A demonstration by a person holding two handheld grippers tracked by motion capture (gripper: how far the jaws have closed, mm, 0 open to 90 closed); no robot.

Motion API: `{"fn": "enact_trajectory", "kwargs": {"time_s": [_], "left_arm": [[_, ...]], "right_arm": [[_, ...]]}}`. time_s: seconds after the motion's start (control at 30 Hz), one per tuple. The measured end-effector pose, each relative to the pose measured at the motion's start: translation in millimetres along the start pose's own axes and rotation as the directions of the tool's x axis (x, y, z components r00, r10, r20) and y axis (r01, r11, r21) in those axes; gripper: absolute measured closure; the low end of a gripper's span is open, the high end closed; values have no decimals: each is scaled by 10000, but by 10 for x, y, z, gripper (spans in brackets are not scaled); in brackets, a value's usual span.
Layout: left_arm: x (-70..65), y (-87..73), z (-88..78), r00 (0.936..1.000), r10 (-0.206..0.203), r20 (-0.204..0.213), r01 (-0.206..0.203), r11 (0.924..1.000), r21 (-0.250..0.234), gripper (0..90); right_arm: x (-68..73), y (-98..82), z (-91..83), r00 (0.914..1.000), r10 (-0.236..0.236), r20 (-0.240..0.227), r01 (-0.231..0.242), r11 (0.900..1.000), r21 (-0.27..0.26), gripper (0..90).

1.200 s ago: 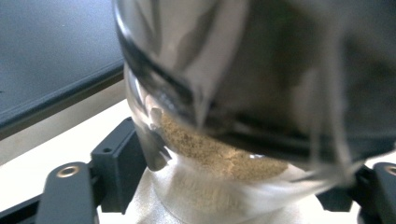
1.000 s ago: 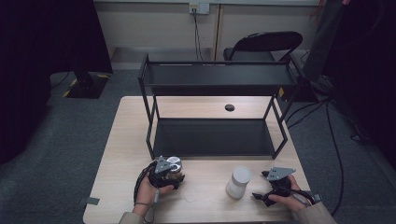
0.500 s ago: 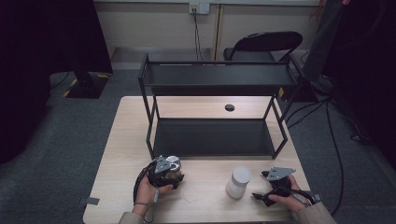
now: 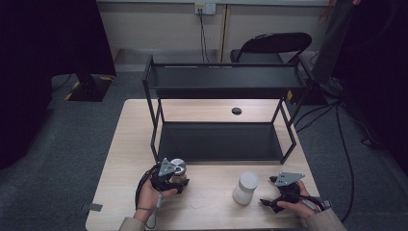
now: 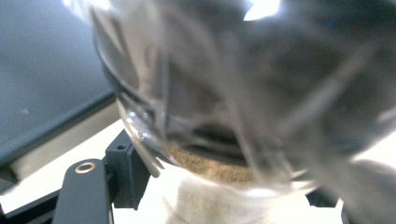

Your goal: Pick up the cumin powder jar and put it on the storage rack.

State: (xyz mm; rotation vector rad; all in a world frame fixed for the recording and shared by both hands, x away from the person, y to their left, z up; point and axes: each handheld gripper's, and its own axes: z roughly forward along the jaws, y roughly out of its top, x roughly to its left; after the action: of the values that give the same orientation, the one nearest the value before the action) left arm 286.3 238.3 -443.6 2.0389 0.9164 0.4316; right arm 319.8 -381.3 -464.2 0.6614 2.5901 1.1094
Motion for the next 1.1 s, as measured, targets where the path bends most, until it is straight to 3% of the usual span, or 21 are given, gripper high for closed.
{"fn": "enact_trajectory", "kwargs": {"time_s": [0.3, 0.67, 1.1], "left_arm": [[42, 354, -245, 9996, 49, 269, -50, 10000, 35, 304], [127, 658, -443, 9996, 54, 294, -49, 9998, -184, 304], [229, 1219, -727, 9989, 209, 412, -199, 9995, -254, 304]], "right_arm": [[1, 0, 0, 10000, -7, 6, 7, 10000, 2, 0], [2, 0, 0, 10000, -4, 8, 4, 10000, 1, 0], [0, 0, 0, 10000, 0, 2, 0, 10000, 0, 0]]}}
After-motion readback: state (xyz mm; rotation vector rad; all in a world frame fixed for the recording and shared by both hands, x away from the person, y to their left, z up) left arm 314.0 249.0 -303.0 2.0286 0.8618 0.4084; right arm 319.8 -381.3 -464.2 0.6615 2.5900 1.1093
